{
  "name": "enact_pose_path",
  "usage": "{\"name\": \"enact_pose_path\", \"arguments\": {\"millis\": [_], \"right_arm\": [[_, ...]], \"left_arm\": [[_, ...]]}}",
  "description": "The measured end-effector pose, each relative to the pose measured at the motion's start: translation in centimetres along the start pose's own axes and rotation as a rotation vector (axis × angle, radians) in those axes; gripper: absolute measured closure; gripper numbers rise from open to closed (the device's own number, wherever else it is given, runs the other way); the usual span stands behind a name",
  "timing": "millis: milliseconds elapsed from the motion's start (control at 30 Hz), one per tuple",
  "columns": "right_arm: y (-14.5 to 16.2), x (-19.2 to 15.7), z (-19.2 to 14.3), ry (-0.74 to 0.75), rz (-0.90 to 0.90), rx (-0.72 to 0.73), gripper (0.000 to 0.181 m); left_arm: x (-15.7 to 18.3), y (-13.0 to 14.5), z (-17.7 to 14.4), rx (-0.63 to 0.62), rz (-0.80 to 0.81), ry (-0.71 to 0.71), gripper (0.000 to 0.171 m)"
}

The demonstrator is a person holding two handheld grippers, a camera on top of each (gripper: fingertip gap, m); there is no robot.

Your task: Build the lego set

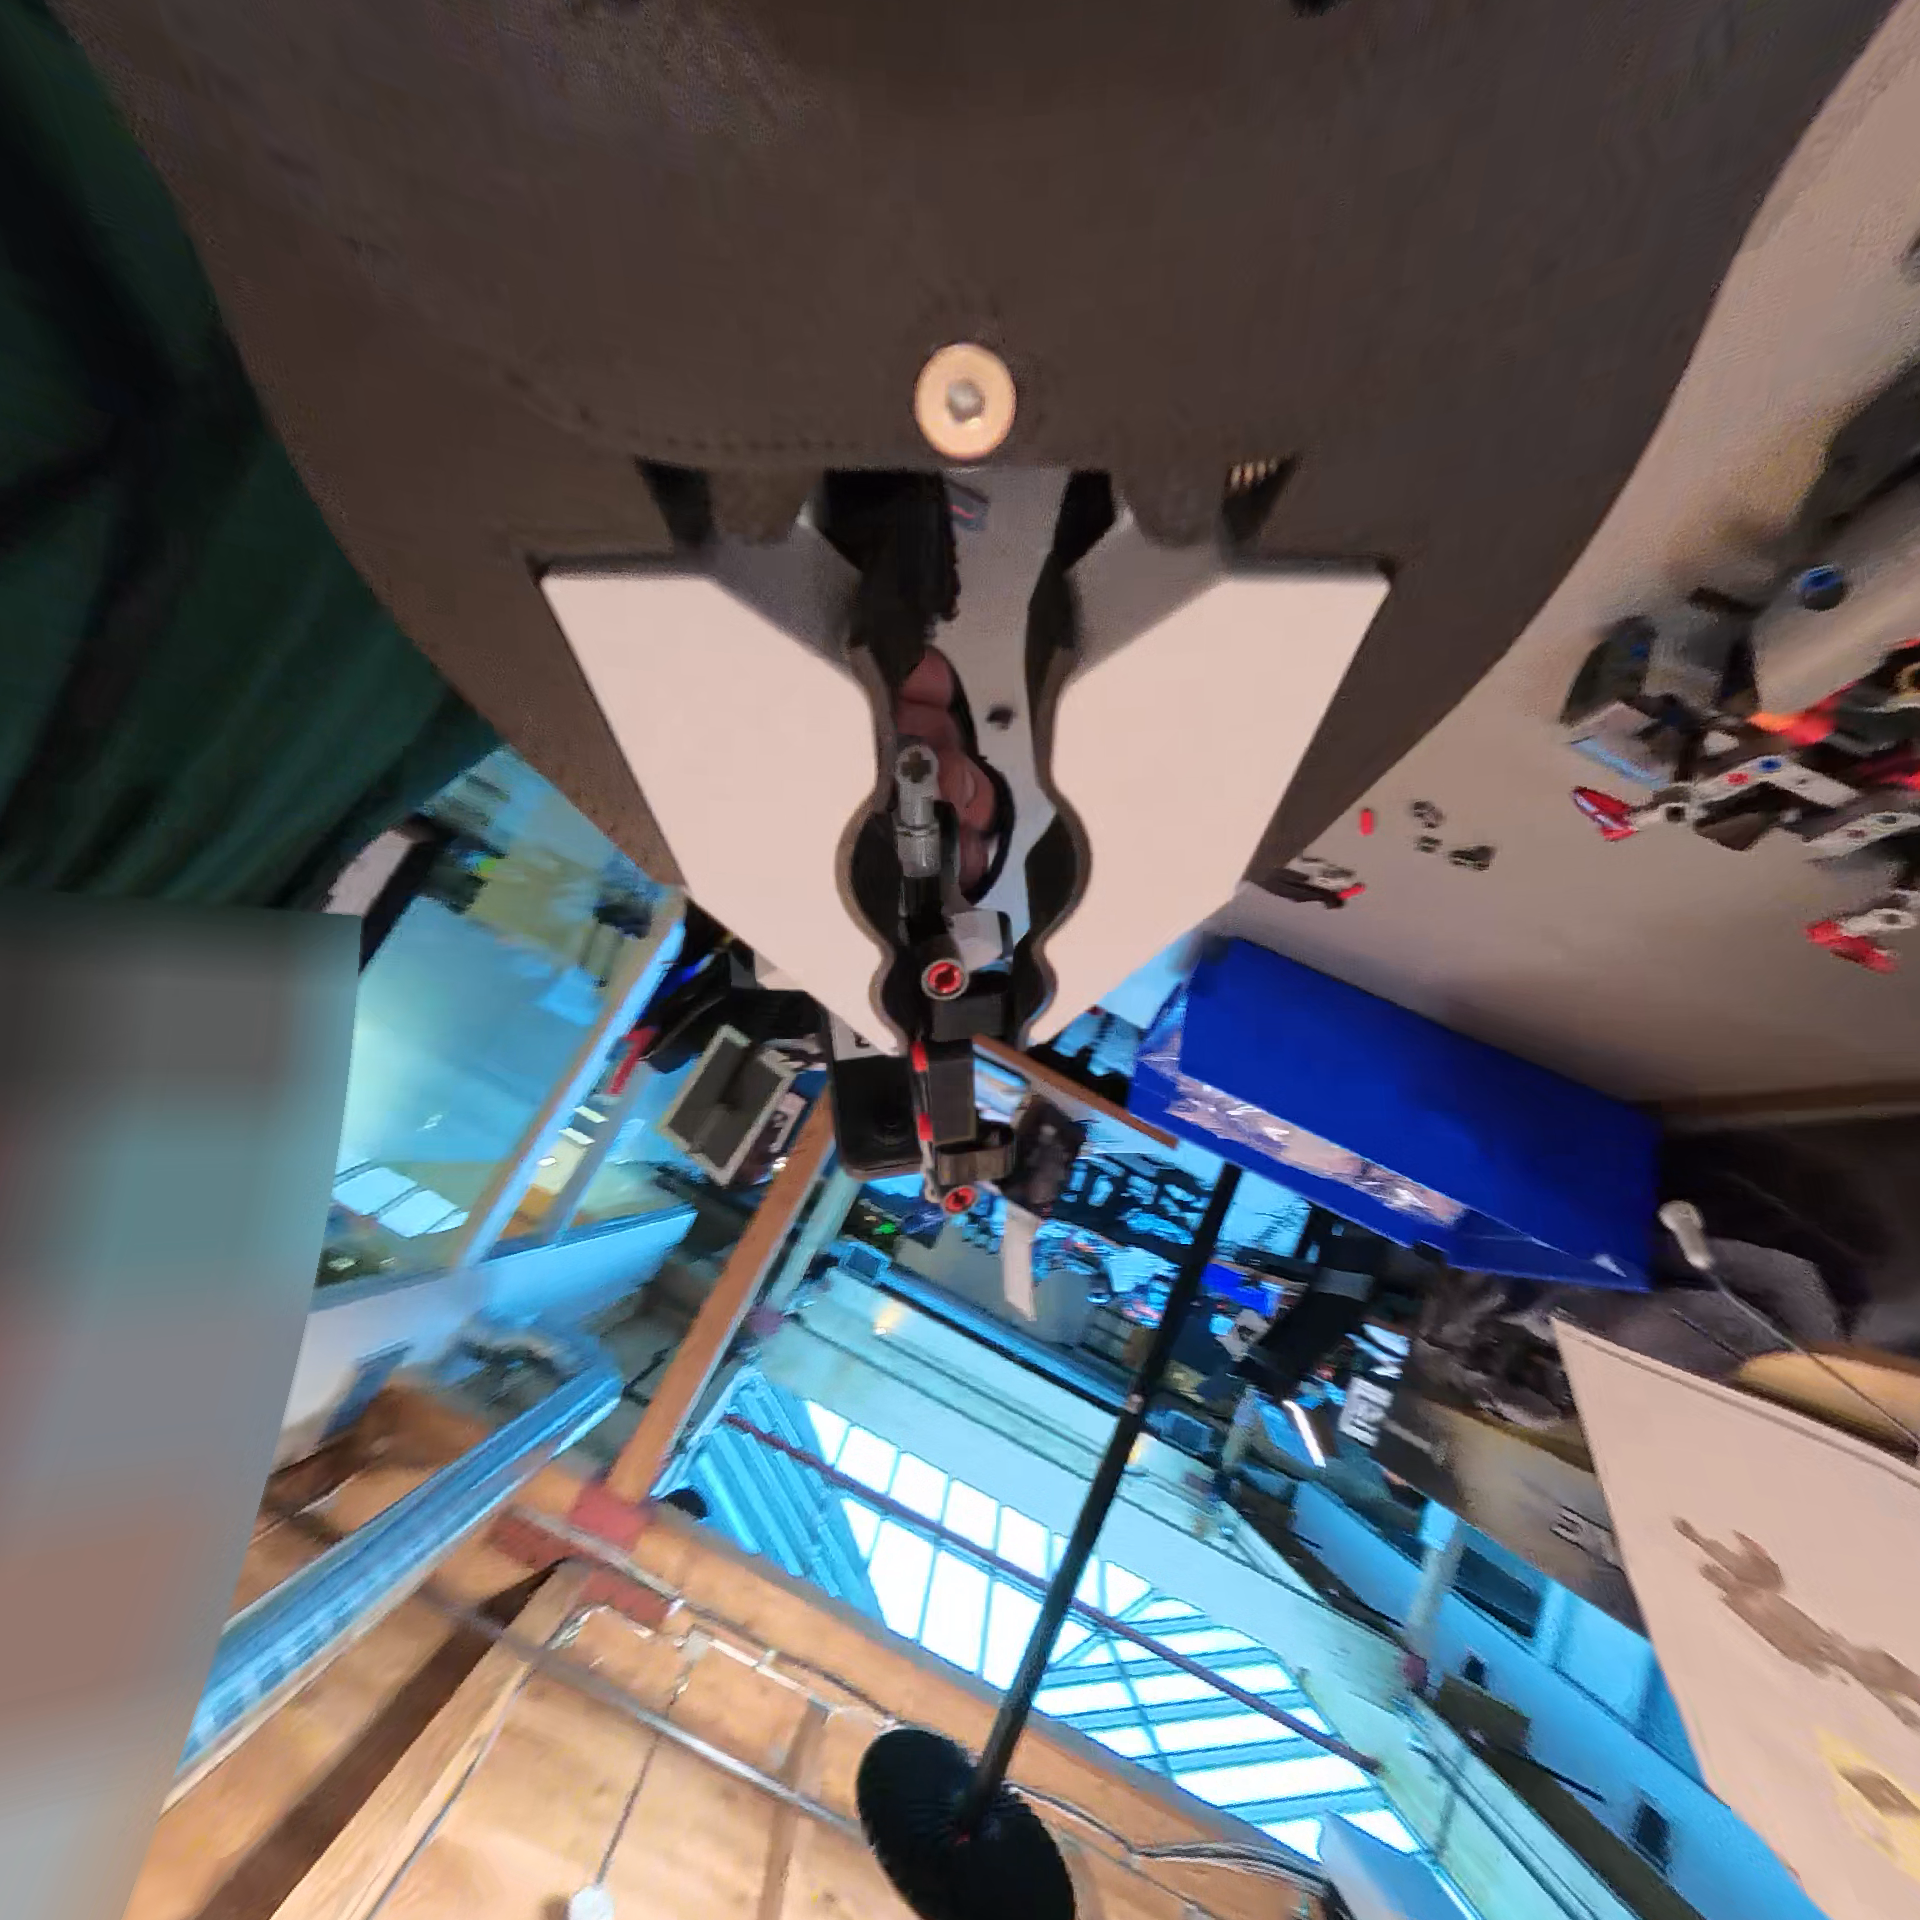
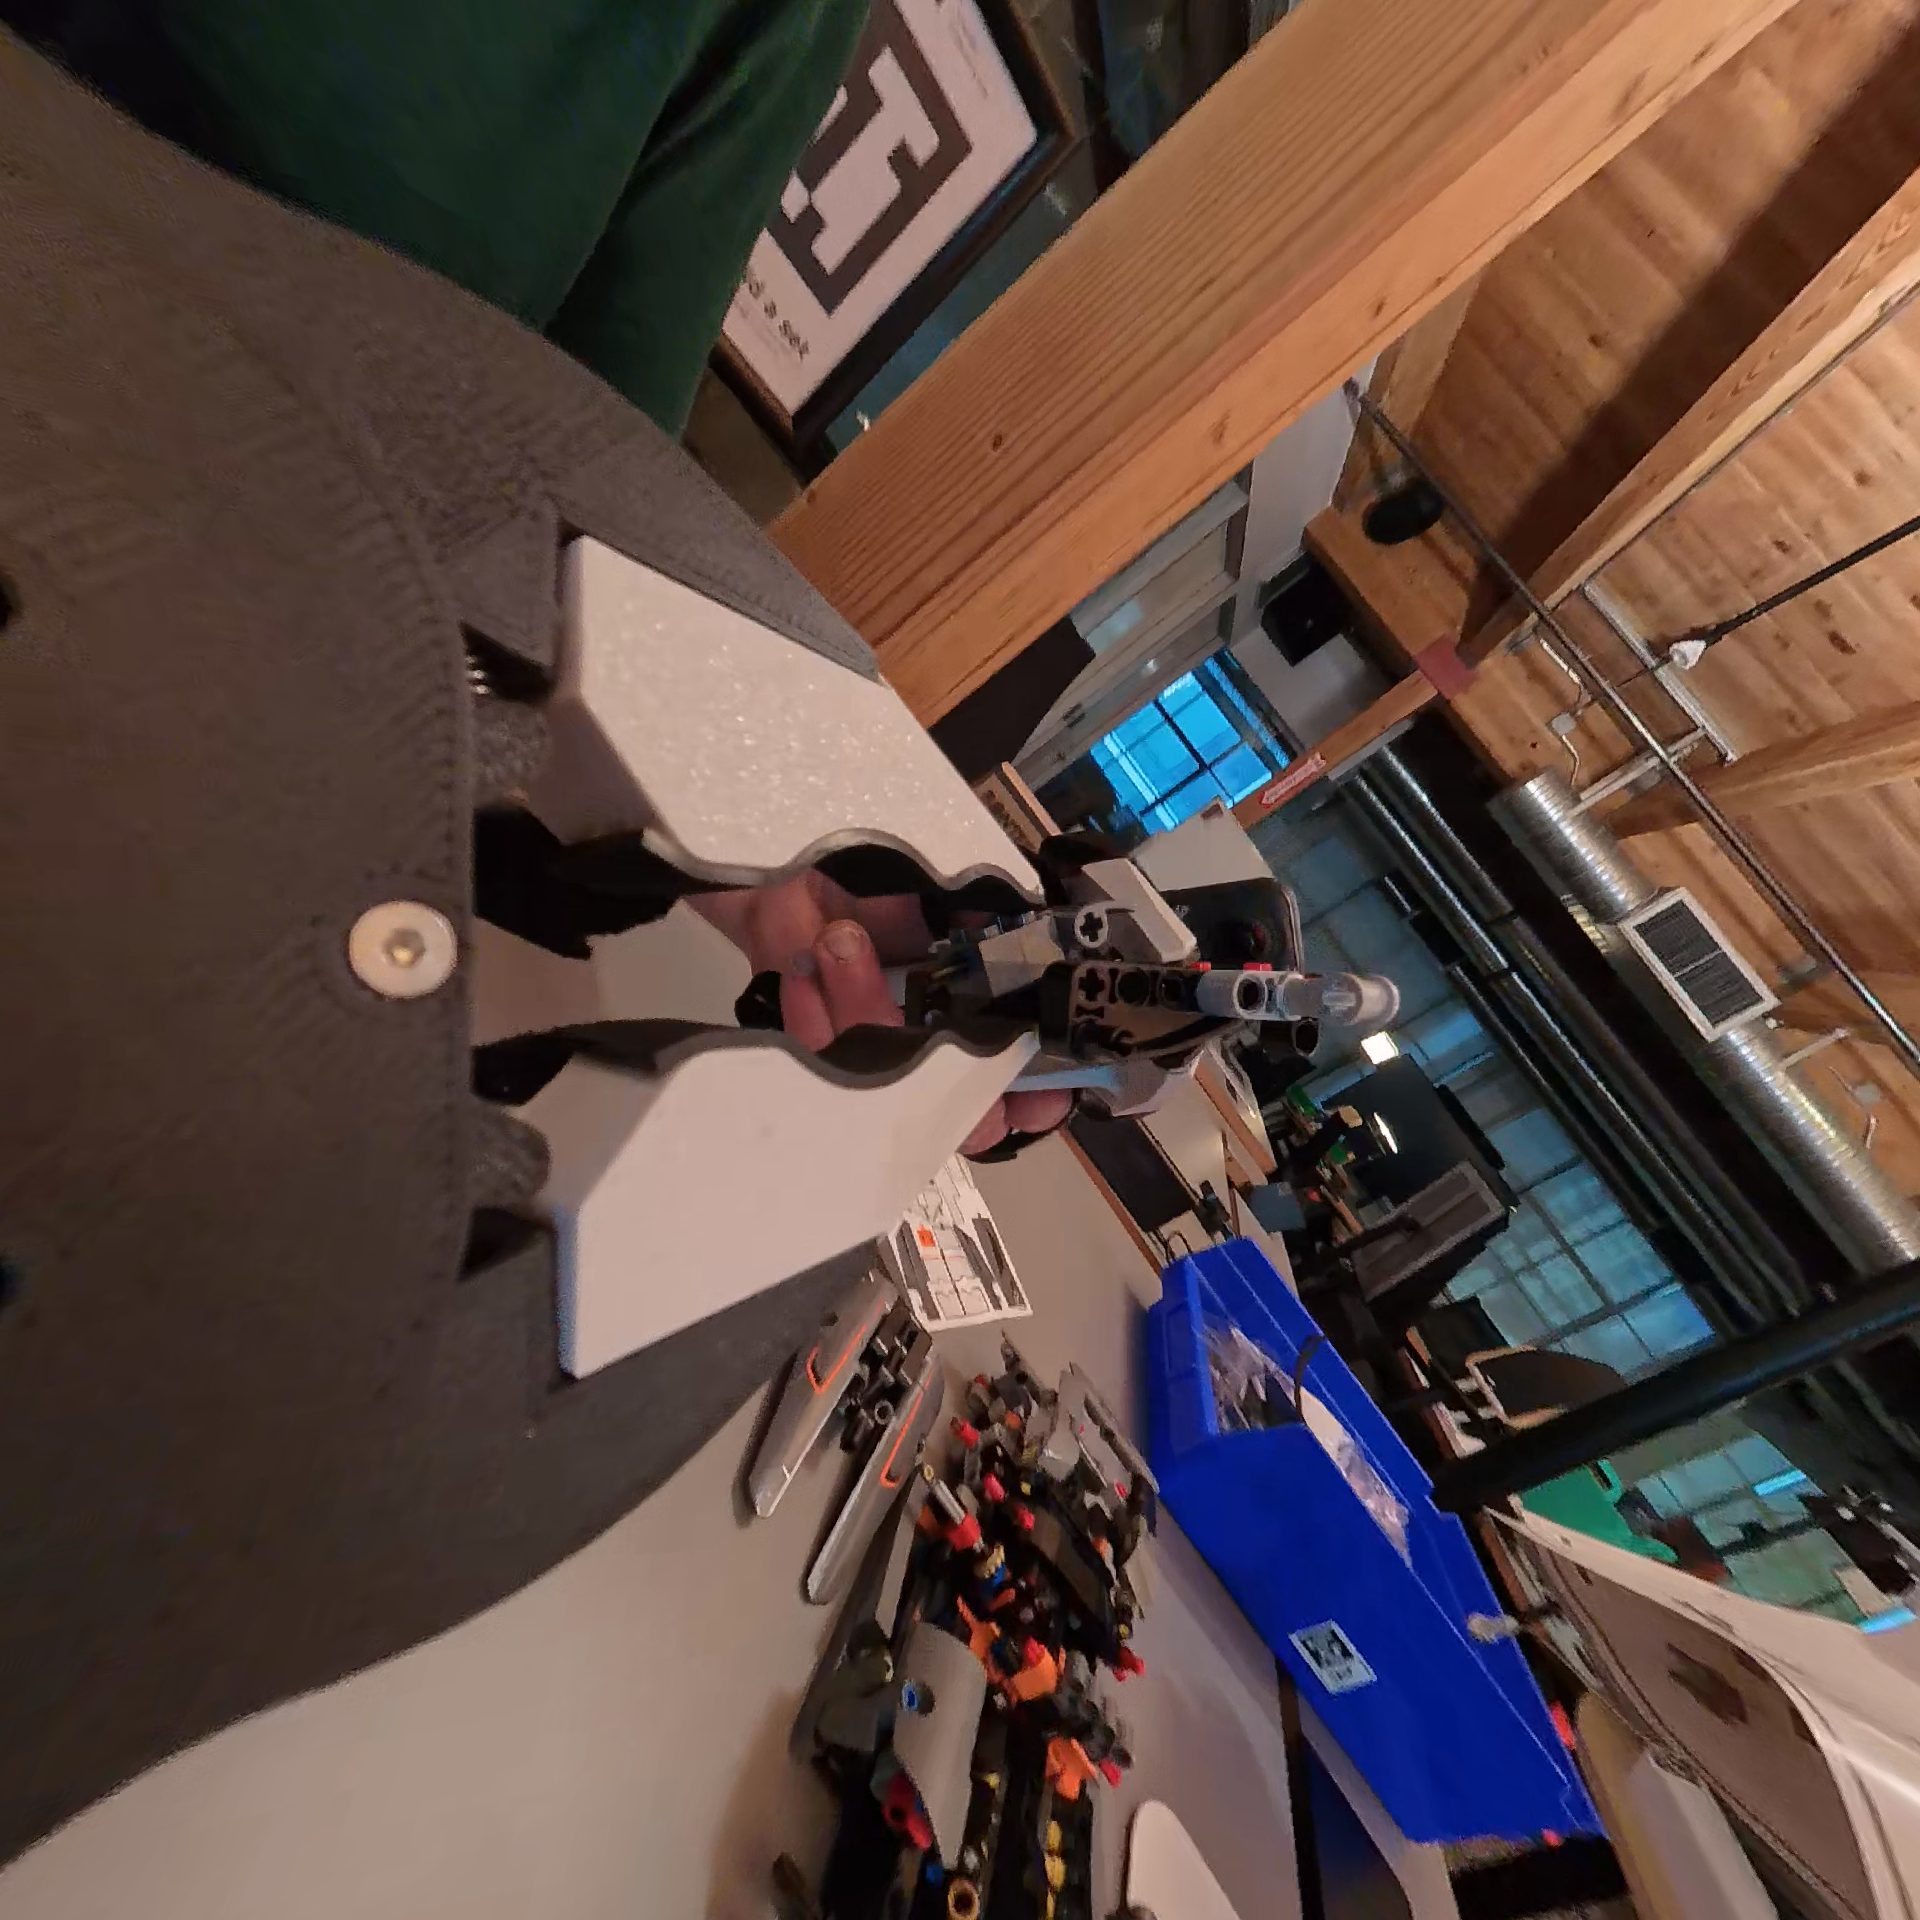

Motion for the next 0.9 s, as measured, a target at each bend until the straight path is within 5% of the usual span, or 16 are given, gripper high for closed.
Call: {"name": "enact_pose_path", "arguments": {"millis": [333, 900], "right_arm": [[0.2, -1.3, 0.6, 0.046, -0.140, 0.041, 0.164], [-0.2, -1.7, 1.1, 0.038, -0.186, 0.106, 0.164]], "left_arm": [[-2.2, 0.4, 0.1, 0.077, -0.229, 0.126, 0.154], [-2.4, 2.4, 0.0, 0.120, -0.299, 0.126, 0.151]]}}
Point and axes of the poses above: each gripper's, where its closed fingertips meet, z out along the fingers, y out of its underside, x = y × z across the jaws, the point moved 10 cm from there along -z, back along the fingers, and after that the axes turned 11 degrees about x, right-handed, at the moved point
